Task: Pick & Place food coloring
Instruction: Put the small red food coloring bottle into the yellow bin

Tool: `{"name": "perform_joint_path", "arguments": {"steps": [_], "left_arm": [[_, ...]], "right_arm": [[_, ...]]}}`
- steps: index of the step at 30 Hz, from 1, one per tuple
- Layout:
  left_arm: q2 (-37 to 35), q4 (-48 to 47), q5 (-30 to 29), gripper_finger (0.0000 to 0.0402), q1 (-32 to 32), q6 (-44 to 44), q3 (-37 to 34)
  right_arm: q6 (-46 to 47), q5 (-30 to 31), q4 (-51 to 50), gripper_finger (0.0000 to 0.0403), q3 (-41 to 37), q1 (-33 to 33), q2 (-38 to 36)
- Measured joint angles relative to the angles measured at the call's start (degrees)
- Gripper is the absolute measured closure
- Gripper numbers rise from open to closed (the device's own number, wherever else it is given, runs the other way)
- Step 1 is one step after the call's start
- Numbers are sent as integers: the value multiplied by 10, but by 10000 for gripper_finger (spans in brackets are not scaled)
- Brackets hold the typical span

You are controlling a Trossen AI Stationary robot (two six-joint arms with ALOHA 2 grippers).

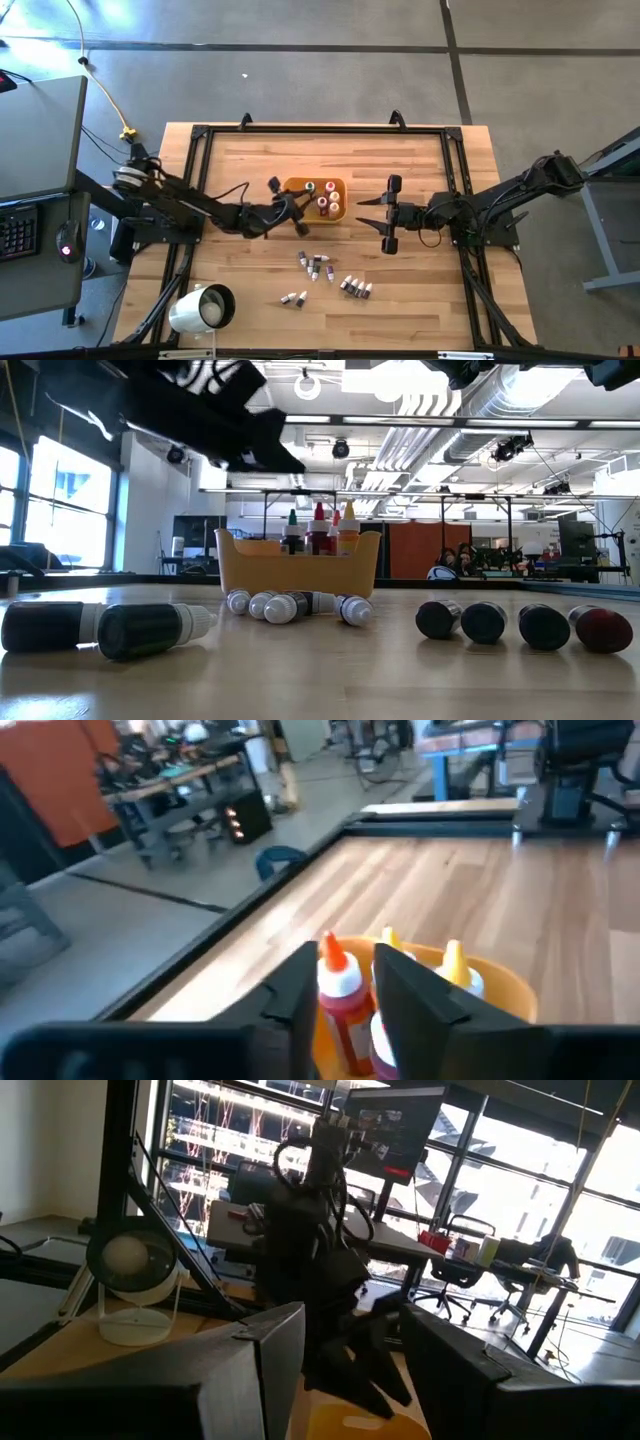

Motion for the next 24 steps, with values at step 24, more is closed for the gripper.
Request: {"name": "perform_joint_path", "arguments": {"steps": [24], "left_arm": [[-36, -136, 16, 400, -37, -182, 1]], "right_arm": [[4, 0, -27, 242, 0, 0, 0]]}}
